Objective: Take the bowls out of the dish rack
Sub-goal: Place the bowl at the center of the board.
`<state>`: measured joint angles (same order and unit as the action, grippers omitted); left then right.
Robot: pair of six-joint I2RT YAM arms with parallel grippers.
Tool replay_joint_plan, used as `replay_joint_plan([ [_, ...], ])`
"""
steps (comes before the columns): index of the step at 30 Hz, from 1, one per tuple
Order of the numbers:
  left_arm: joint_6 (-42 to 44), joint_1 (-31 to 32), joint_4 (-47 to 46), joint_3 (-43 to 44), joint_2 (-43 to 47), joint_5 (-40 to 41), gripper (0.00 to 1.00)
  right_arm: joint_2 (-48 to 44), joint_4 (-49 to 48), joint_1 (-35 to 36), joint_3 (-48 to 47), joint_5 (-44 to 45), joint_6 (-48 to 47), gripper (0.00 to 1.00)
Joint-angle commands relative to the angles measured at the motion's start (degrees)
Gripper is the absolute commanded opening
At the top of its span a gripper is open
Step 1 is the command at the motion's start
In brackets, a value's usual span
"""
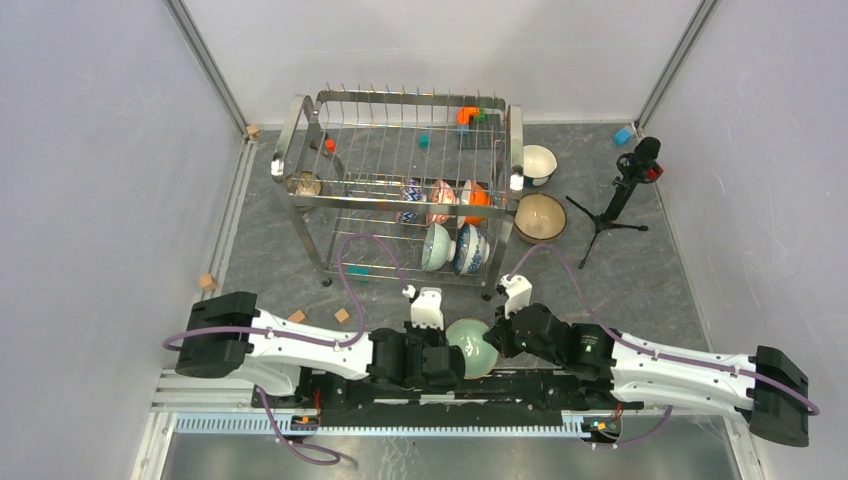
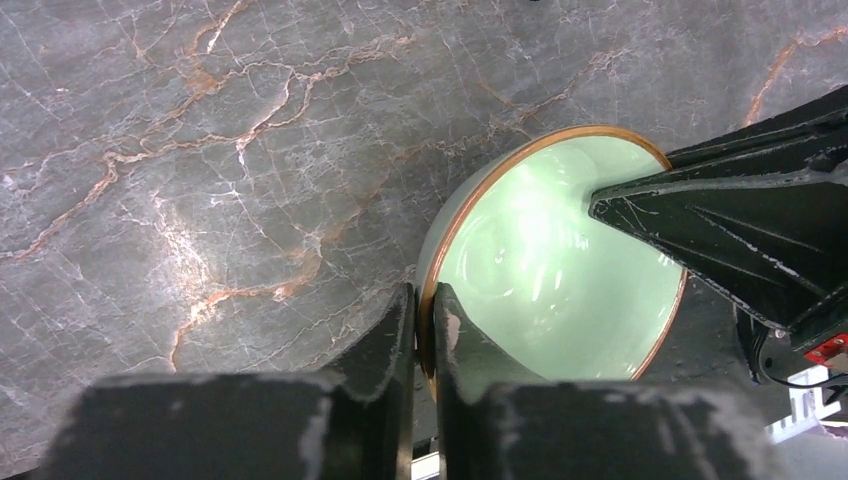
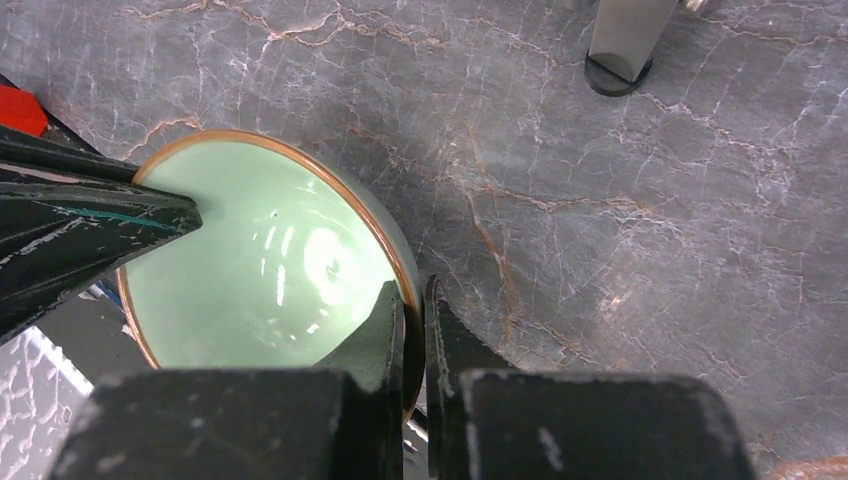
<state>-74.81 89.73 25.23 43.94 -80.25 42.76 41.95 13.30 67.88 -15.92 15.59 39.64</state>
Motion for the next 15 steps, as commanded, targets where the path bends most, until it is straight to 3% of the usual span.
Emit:
replay_joint_plan([
  [1,0.9,-0.5,-0.6,2.1,-0.8,1.3,0.06,-0.4,-1.0,0.1,-1.8,1.7,-0.5,0.12],
  [5,1.5,-0.5,-0.5,3.0,-1.1,0.9,0.02,-0.6,2.5,0.1,-3.7,2.1,-2.1,0.3],
  [8,0.9,-0.5,1.0,4.2,-1.6,0.9,0.02,-0.2,6.3,0.1,-5.9,3.0,-3.5,0.38],
  [15,-0.3,-0.5,3.0,6.4,-2.9,1.0,0.02,0.6,12.2,0.1,-9.2,4.5,-6.6,0.4],
])
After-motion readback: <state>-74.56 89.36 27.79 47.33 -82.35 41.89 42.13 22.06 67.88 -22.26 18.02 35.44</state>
